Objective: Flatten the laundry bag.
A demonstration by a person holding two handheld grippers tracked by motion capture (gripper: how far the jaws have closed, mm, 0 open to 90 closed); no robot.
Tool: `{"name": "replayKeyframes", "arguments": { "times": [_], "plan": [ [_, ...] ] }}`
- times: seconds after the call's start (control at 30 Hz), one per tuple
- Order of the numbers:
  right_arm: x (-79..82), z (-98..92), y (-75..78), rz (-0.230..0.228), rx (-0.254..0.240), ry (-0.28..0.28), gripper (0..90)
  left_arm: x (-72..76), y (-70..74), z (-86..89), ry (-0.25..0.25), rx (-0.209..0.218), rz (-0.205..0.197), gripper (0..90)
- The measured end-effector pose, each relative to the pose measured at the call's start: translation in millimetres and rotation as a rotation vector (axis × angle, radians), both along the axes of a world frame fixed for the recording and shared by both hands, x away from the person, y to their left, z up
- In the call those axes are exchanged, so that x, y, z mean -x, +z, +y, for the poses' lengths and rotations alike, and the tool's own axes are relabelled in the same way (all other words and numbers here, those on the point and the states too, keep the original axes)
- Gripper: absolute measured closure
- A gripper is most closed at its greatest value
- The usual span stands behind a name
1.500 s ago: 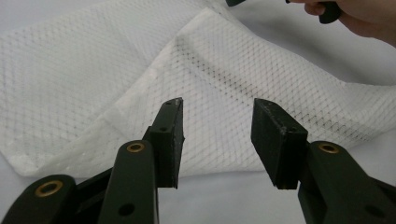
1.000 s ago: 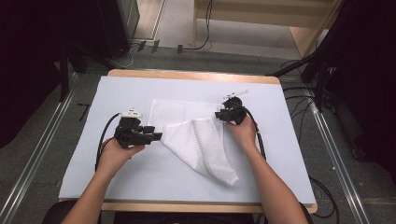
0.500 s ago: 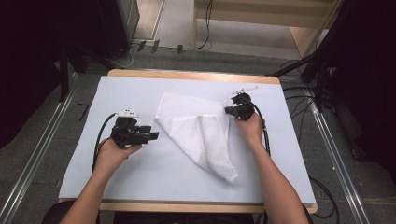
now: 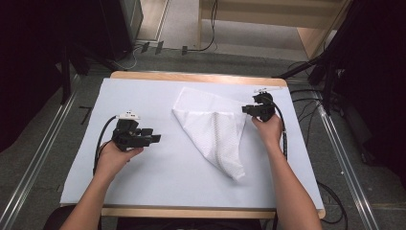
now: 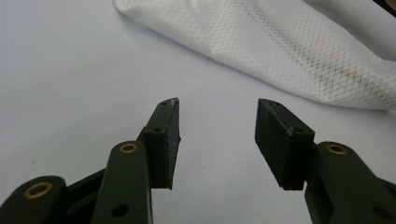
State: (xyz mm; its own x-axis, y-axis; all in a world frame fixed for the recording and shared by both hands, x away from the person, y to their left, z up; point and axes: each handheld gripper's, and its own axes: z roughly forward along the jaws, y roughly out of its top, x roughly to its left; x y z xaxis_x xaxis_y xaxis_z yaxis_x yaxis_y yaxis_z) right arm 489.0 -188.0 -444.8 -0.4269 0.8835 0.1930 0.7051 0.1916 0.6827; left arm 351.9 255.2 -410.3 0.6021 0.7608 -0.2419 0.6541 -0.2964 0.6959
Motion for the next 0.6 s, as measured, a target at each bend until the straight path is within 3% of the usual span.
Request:
{"name": "replayKeyframes", "arguments": {
  "times": [0.23,0.6],
  "plan": [
    [24.0,11.1,4.7,-0.015,-0.011,0.064,72.9,-5.2,0.0,2.4,0.000,-0.021,-0.002,50.3],
    [28.7,28.4,-7.7,0.033,-0.022,0.124,69.1,-15.5,-3.8,5.9,0.007,-0.033,0.002,49.6]
  ]
}}
